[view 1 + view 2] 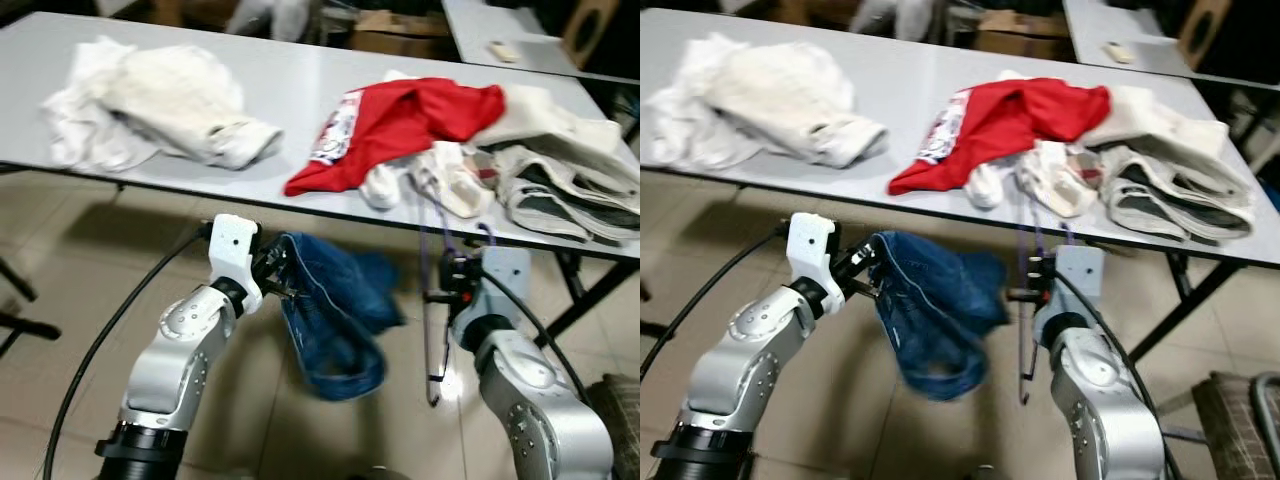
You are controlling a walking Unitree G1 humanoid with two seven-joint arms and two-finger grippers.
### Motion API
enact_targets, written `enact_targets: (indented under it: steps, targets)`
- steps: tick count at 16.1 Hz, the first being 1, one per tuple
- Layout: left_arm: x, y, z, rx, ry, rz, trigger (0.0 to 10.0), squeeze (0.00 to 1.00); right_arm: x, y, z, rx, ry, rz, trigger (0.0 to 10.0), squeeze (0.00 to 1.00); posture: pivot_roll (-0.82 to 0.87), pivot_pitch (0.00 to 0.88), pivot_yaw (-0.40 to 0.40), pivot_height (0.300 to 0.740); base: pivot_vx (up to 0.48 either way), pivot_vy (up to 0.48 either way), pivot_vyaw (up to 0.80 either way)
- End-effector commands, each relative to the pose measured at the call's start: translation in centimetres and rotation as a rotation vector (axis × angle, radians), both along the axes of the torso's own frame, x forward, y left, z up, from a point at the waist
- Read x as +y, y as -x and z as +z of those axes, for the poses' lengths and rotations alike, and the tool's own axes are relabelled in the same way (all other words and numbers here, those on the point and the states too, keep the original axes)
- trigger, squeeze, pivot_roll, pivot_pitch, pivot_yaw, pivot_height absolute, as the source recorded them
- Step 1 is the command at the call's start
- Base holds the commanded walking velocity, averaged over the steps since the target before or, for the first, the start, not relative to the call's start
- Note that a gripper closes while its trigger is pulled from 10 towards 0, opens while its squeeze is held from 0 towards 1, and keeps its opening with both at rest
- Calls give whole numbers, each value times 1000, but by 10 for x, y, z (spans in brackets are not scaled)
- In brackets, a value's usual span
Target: Hang hanger
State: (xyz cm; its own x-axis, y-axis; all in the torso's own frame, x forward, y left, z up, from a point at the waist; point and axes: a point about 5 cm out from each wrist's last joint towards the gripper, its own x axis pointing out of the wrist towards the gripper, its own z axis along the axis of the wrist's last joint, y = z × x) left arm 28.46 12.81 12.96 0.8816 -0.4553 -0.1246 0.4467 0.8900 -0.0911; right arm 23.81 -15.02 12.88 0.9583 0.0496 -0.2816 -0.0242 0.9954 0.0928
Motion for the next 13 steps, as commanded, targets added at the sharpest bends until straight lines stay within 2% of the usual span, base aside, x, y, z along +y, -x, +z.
enact_targets:
  steps: [1, 3, 7, 11, 13]
  targets:
    - [-5, -2, 9, -46, 19, -33, 10000, 0, -2, -1, 7, -42, 8, 3, 10000, 0, -25, 0, -22, 723, 0, 0, 0]
    - [-5, -2, 10, -49, 27, -35, 10000, 0, -1, -2, 9, -47, 14, 11, 10000, 0, -25, 0, -23, 723, 0, 0, -284]
    - [-2, -3, 10, -44, 36, -16, 10000, 0, -4, -4, 12, -56, 32, 15, 10000, 0, -25, 0, -25, 723, 291, 0, -800]
    - [0, -5, 11, -47, 38, 2, 10000, 0, -5, -5, 12, -60, 44, 25, 10000, 0, -27, 0, -24, 723, 330, 0, 0]
    - [2, -10, 18, -69, 44, 25, 10000, 0, -1, -7, 18, -88, 77, 99, 10000, 0, -30, 0, -20, 723, 345, 0, 0]
